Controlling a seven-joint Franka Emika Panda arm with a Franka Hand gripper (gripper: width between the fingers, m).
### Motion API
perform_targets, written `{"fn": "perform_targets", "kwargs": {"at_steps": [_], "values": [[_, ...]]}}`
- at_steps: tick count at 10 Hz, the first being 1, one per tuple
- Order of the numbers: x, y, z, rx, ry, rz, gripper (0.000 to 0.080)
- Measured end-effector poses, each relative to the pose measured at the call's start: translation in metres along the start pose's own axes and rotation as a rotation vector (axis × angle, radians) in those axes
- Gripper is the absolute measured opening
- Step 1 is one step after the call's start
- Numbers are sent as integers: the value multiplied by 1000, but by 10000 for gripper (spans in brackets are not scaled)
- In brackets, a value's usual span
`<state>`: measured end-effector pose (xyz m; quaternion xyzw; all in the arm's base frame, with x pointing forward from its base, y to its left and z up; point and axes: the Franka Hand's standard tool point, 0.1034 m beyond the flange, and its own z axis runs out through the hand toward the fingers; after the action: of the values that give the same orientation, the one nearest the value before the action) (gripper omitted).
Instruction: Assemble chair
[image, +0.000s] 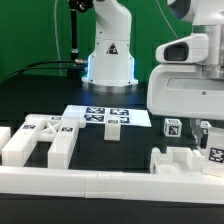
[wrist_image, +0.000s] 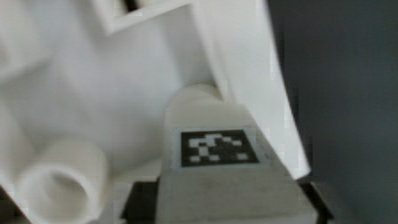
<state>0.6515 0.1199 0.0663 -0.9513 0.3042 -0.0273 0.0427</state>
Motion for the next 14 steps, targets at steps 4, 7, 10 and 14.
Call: {"fn": "perform_targets", "kwargs": {"at_steps": [4,7,10,14], "values": [[1,3,1,29,-29,615,286],[1,3,1,28,-29,602,448],[-3,7,4,3,-83,167,635],[-4,7,4,29,-52,-129,649]]}}
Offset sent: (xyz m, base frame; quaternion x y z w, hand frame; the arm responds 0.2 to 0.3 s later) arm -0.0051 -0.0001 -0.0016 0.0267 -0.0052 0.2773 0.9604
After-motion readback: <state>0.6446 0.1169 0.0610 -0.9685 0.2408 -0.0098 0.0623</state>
